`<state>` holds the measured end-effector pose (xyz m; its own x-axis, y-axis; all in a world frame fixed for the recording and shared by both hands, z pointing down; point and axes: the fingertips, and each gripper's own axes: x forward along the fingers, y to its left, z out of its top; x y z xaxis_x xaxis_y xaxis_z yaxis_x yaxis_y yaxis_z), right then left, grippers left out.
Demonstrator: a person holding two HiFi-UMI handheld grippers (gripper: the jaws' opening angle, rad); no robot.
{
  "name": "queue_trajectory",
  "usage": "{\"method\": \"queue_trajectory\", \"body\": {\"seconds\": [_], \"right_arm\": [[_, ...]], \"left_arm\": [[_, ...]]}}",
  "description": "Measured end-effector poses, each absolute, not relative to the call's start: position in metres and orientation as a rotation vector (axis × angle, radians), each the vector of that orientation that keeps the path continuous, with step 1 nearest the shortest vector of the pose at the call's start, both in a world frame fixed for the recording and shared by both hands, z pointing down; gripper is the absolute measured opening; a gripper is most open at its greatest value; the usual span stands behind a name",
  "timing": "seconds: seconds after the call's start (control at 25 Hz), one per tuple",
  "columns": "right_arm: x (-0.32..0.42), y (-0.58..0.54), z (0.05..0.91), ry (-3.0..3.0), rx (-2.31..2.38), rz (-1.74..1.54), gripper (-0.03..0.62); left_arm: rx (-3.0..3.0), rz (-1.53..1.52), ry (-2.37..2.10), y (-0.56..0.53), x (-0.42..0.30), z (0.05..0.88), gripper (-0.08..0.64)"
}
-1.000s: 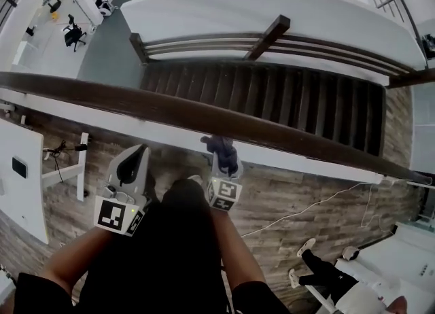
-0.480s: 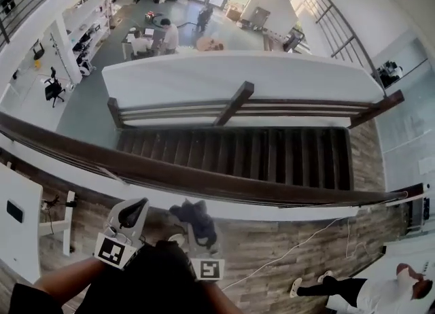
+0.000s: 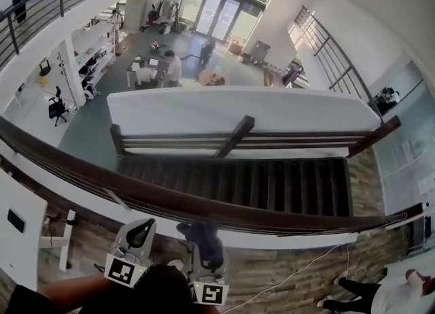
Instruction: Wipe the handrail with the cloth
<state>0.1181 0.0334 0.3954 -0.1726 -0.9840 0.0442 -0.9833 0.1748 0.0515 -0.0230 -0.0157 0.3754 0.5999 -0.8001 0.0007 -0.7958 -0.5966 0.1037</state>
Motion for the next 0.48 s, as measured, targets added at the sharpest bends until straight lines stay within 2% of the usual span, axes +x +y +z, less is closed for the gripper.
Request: {"method": "queue_trajectory", "body": {"seconds": [0.48], "right_arm": [[0.104, 0.033, 0.386, -2.380, 1.957, 0.010, 0.170]], "left_arm": [[2.677, 0.000, -1.451, -0.011, -0.053, 0.375, 0.000]]}}
